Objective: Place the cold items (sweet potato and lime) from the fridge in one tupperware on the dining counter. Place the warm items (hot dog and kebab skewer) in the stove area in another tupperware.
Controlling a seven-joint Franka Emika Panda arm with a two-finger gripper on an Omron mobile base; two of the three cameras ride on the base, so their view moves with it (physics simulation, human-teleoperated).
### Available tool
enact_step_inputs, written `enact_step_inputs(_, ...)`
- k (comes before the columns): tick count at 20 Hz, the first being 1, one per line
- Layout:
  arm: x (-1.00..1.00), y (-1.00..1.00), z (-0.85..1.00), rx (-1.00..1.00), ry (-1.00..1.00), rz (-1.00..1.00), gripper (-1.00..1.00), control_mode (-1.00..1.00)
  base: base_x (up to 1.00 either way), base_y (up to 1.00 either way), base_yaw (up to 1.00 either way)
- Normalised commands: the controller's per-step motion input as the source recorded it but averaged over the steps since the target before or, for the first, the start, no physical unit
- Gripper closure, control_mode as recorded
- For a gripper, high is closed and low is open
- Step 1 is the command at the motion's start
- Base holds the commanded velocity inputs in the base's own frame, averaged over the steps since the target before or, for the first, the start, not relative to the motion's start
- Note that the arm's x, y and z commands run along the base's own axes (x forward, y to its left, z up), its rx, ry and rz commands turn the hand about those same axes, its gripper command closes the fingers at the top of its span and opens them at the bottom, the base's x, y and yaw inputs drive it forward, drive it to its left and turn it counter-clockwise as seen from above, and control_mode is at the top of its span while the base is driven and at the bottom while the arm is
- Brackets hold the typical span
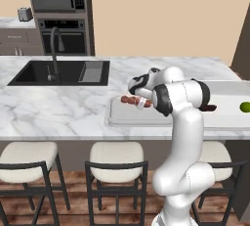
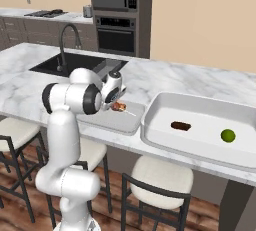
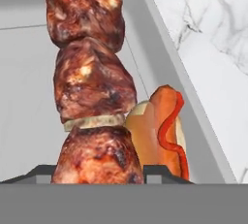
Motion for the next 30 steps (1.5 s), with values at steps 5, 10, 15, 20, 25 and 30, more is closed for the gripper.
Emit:
enact_step_inputs(5, -0.48, -0.03, -0.24, 0.00, -0.23, 0.00, -1.00, -1.00, 0.00, 0.00, 0.00)
enact_step_inputs(10, -0.45, 0.00, -0.02, 0.00, -0.16, 0.00, -1.00, -1.00, 0.00, 0.00, 0.00)
enact_step_inputs(15, -0.24, 0.00, 0.32, 0.00, -0.02, 0.00, -1.00, -1.00, 0.00, 0.00, 0.00)
enact_step_inputs(20, -0.21, 0.00, 0.67, 0.00, -0.07, 0.00, -1.00, -1.00, 0.00, 0.00, 0.00)
enact_step_inputs(25, -0.37, 0.00, 0.82, 0.00, -0.08, 0.00, -1.00, -1.00, 0.00, 0.00, 0.00)
enact_step_inputs(30, -0.45, 0.04, 0.85, 0.00, -0.03, -0.04, -1.00, -1.00, 0.00, 0.00, 0.00)
